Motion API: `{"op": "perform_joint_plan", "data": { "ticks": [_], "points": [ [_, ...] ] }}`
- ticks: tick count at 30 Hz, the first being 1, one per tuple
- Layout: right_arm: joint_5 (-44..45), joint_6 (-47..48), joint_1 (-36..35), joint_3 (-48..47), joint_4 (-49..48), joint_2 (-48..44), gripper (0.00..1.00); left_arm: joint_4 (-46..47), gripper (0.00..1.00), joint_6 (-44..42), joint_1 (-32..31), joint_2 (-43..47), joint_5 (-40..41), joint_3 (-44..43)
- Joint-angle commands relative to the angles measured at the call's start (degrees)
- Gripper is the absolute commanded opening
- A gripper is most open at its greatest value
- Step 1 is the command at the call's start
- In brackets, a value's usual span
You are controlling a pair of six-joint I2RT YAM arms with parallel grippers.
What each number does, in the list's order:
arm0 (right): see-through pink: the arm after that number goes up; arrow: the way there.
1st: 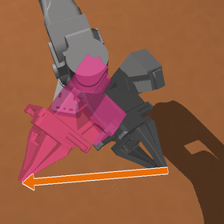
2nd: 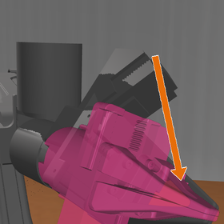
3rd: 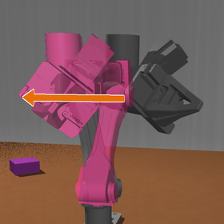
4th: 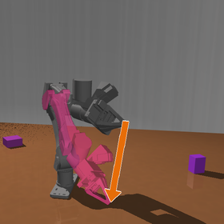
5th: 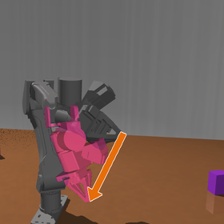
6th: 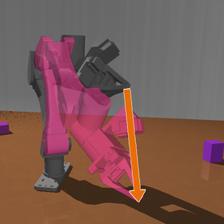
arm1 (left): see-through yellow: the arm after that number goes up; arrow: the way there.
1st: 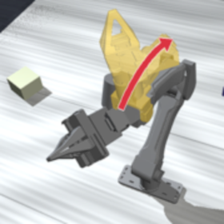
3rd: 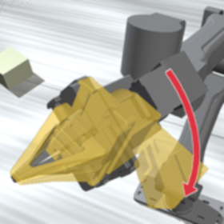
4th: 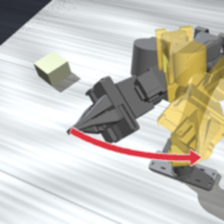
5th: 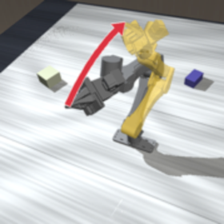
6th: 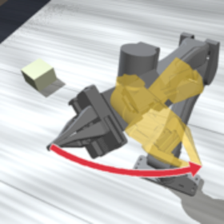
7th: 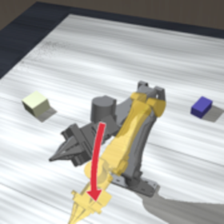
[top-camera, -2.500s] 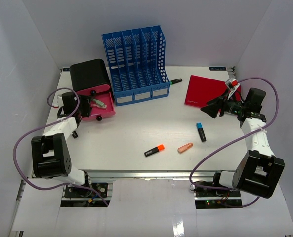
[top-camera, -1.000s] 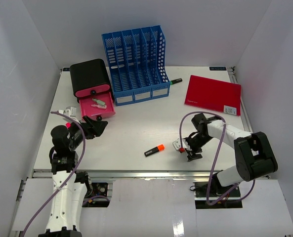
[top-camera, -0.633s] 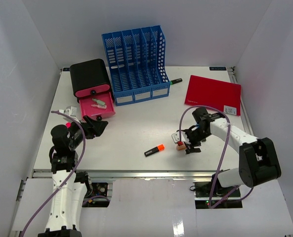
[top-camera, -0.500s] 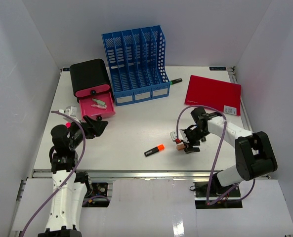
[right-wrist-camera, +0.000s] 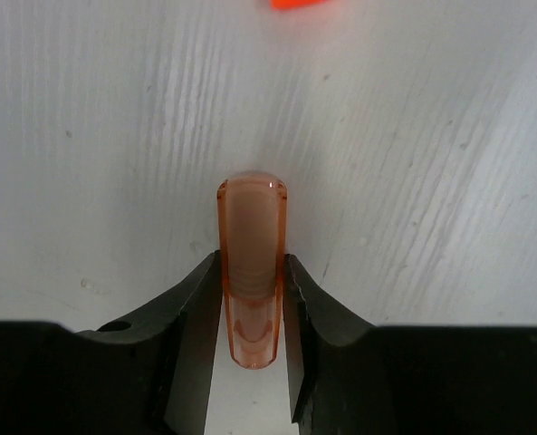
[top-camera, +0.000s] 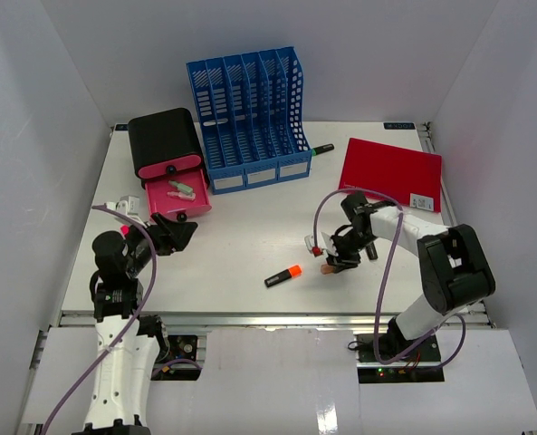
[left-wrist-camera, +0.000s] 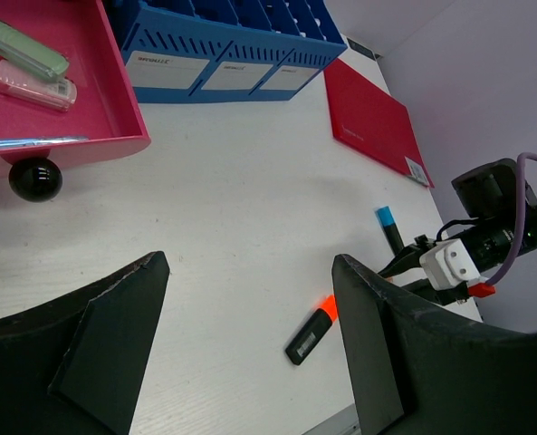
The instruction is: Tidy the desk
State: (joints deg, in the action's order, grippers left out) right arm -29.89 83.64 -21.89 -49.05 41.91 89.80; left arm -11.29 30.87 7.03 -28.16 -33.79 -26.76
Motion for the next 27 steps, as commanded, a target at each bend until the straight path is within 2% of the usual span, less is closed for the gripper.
{"op": "perform_joint_plan", "data": {
  "ticks": [1, 3, 8, 9, 10, 11, 14, 17, 19, 21, 24, 27],
  "points": [
    [-0.9, -9.1, -7.0, -10.5, 1.3, 3.6, 0.12, 0.0, 0.84, -0.4, 0.2, 3.7, 1.6, -1.6],
    [-0.5, -15.3, -10.0, -18.7, 1.1, 6.3, 0.08, -1.0, 0.84, -0.6, 0.2, 4.0, 2.6, -2.2],
    [4.4, -28.2, -20.9, -47.7, 0.5, 18.6, 0.08, -2.7, 0.84, -0.4, 0.2, 4.3, 6.1, -2.6],
    [5.1, -31.5, -22.6, -52.2, 0.0, 22.2, 0.08, -3.5, 0.84, -0.3, 0.2, 4.5, 7.7, -2.9],
    [6.3, -33.4, -24.1, -62.0, -0.8, 24.8, 0.08, -4.4, 0.84, 0.0, 0.2, 4.9, 9.6, -3.1],
    [6.8, -36.4, -24.6, -66.4, -1.7, 29.4, 0.08, -6.5, 0.84, 1.2, 0.1, 5.2, 13.9, -3.4],
    [9.2, -39.5, -26.5, -84.6, -5.1, 38.2, 0.08, -10.9, 0.83, 3.8, 0.1, 6.4, 22.6, -4.0],
    [11.4, -41.0, -29.3, -86.9, -12.9, 42.1, 0.08, -12.7, 0.83, 5.3, 0.0, 7.6, 27.7, -4.4],
    [12.9, -42.6, -30.7, -77.5, -23.6, 40.4, 0.08, -13.1, 0.83, 5.4, 0.0, 8.0, 28.8, -4.5],
    [13.5, -44.7, -31.6, -74.6, -32.8, 40.2, 0.08, -13.1, 0.83, 5.4, 0.0, 7.7, 29.0, -4.6],
    [14.3, -49.4, -32.1, -79.7, -37.4, 44.7, 0.08, -13.1, 0.83, 5.4, 0.0, 6.9, 28.6, -4.7],
    [14.7, -49.9, -32.1, -82.4, -39.7, 48.4, 0.08, -13.0, 0.83, 5.3, 0.0, 6.5, 28.4, -4.6]
  ]
}}
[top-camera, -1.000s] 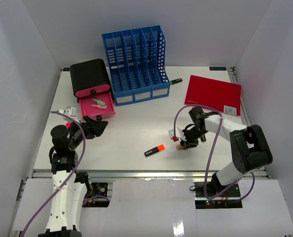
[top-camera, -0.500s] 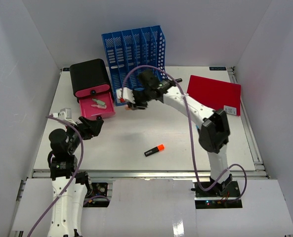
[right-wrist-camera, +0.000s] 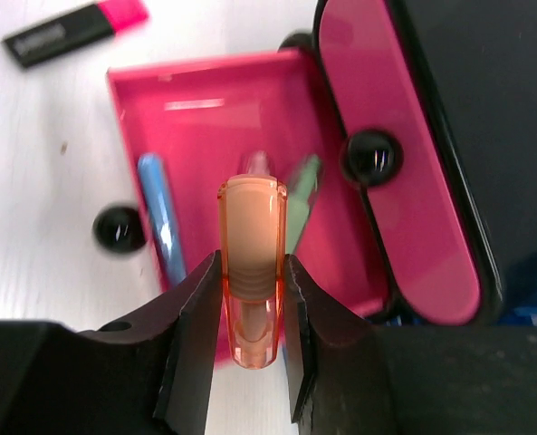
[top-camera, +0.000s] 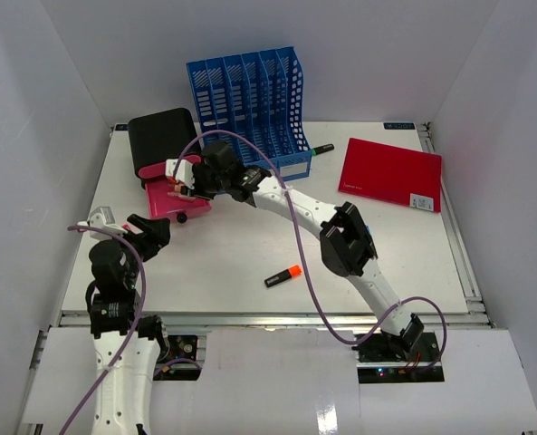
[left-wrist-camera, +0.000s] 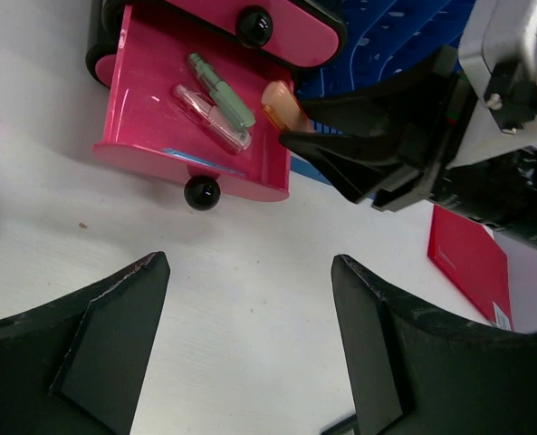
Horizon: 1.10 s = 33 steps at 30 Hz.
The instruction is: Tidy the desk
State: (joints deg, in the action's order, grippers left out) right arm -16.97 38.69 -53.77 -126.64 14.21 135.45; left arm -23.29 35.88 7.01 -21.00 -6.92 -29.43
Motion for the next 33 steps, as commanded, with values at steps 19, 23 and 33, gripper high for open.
{"op": "perform_joint_plan", "data": {
  "ticks": [19, 23, 33],
  "points": [
    [-8.3, -7.7, -1.3, -7.2, -16.8, 4.1, 0.68, -0.4, 0.83, 0.5, 0.0, 0.5, -0.6, -1.4],
    [-28.9, -5.2, 1.4, -6.9, -9.5, 1.6, 0.61, -0.3, 0.82, 0.5, 0.0, 0.5, -0.9, -1.4],
    [-35.3, 51.4, 0.2, 0.4, 29.0, -2.6, 0.16, -3.4, 0.82, -1.5, -0.1, 2.1, 0.1, -4.4]
  ]
}}
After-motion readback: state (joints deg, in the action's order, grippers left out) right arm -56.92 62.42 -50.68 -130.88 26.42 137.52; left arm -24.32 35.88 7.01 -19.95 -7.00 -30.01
